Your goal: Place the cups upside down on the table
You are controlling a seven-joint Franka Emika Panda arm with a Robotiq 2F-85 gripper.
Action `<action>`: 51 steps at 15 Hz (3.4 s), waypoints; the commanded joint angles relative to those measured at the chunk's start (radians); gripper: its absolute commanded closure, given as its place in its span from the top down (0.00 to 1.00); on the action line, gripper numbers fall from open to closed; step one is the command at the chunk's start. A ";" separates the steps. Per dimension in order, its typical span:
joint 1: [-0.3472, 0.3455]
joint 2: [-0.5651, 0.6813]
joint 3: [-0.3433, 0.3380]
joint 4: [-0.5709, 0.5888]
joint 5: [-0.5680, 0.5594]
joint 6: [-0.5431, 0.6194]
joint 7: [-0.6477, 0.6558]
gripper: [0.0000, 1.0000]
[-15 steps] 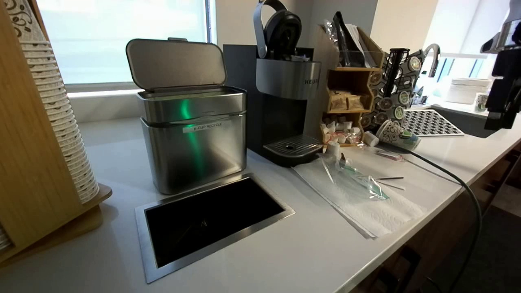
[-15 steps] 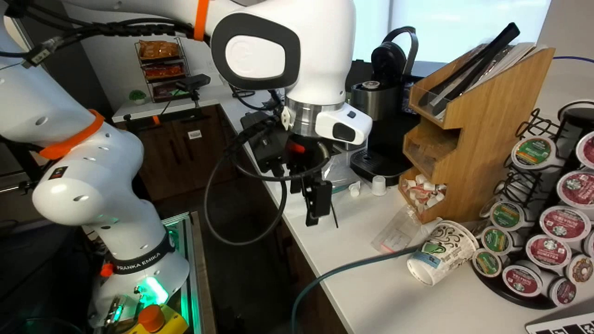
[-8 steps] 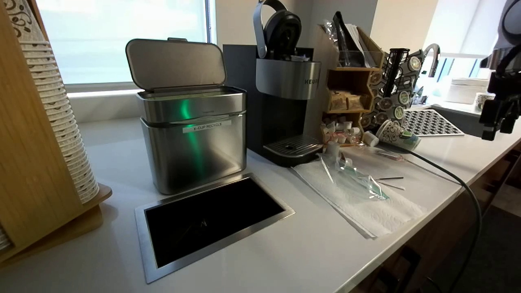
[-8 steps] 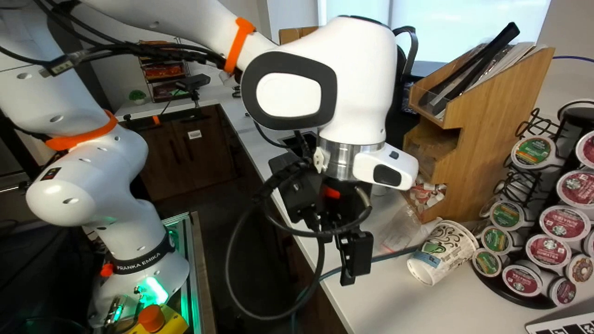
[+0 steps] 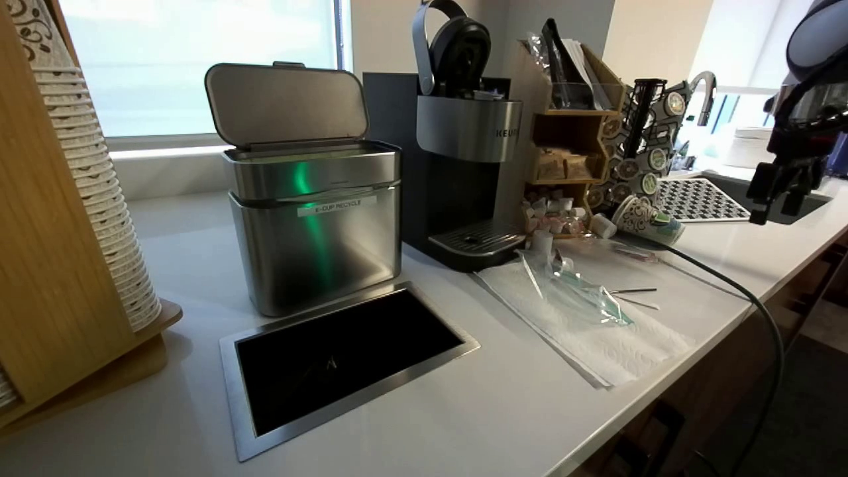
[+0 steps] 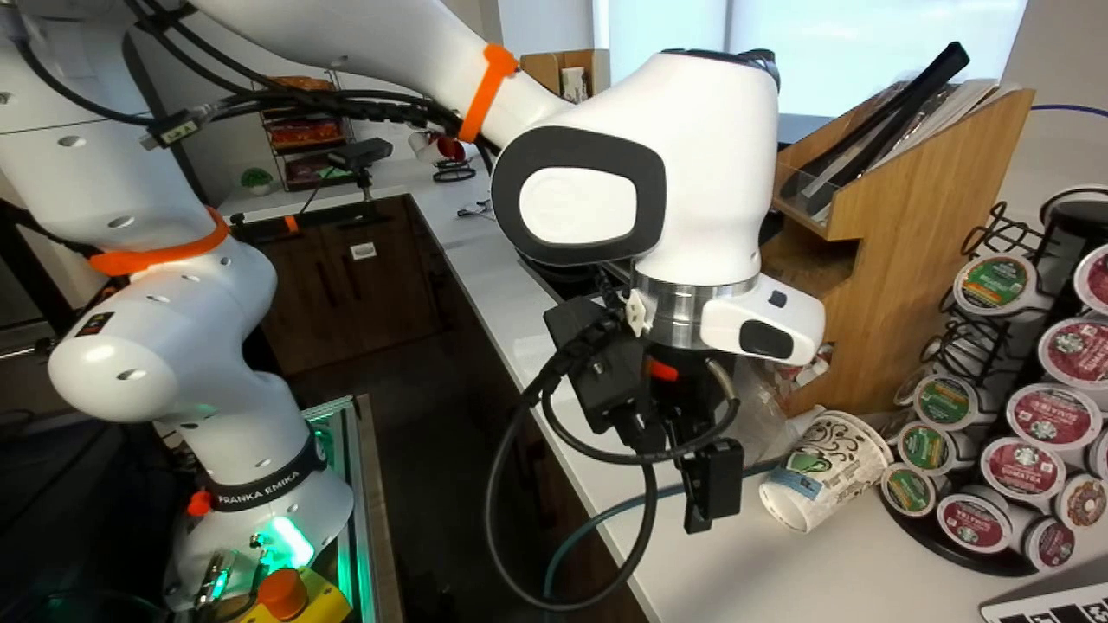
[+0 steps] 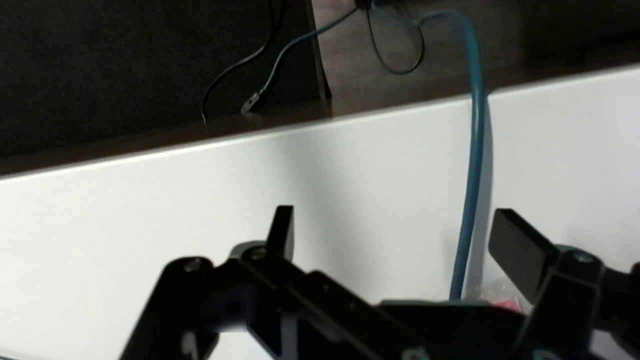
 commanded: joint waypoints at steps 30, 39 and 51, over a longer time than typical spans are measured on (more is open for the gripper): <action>-0.144 0.375 0.189 0.188 0.458 0.413 -0.528 0.98; -0.177 0.366 0.241 0.169 0.470 0.436 -0.542 0.38; -0.063 0.006 0.115 -0.180 0.113 0.439 -0.198 0.35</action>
